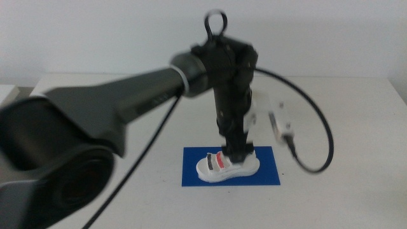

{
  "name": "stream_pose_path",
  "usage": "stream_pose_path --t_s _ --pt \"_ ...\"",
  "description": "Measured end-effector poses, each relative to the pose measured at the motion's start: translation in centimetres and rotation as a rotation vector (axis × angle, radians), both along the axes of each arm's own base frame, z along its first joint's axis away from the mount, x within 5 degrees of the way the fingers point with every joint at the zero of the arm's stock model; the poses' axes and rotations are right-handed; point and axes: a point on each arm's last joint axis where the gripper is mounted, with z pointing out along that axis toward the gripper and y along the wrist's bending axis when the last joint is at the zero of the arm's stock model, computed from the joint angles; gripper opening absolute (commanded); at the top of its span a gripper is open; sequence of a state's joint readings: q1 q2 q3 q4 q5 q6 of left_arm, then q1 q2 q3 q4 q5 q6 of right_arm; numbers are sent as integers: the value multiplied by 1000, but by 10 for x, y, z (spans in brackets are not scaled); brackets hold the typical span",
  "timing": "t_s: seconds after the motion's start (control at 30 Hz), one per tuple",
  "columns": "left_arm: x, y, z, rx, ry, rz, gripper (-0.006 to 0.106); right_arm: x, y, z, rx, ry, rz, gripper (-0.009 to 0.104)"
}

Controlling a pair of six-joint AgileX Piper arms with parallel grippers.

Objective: Use one arm to grab the shoe from the table and place it on the mat.

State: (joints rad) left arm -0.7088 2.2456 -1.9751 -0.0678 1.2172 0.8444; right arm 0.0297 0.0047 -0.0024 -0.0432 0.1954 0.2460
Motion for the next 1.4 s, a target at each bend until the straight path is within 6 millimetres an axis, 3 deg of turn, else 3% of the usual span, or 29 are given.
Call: stream_pose_path --t_s 0.03,0.13,0.2,0.3,0.4,0.53,0.7,0.9,1.13,1.3,1.4 --pt "0 3 12 -10 -25 16 94 0 0 0 0 0 0 79" --pt "-6 21 76 -92 -139 99 94 0 0 0 0 0 0 79" --pt "-18 45 135 -204 -222 220 94 0 0 0 0 0 0 79" --pt "-38 88 197 -344 -287 428 94 0 0 0 0 0 0 79" --pt "-65 139 220 -390 -293 617 94 0 0 0 0 0 0 79" --pt "-112 199 224 -450 -340 840 94 0 0 0 0 0 0 79" --pt "-168 248 203 -599 -483 989 94 0 0 0 0 0 0 79" --pt "-214 273 164 -873 -679 1040 94 0 0 0 0 0 0 79" --pt "-240 286 105 -1061 -777 1087 94 0 0 0 0 0 0 79" --pt "-256 296 48 -1093 -779 1193 94 0 0 0 0 0 0 79" --pt "-269 302 29 -1103 -823 1212 94 0 0 0 0 0 0 79"
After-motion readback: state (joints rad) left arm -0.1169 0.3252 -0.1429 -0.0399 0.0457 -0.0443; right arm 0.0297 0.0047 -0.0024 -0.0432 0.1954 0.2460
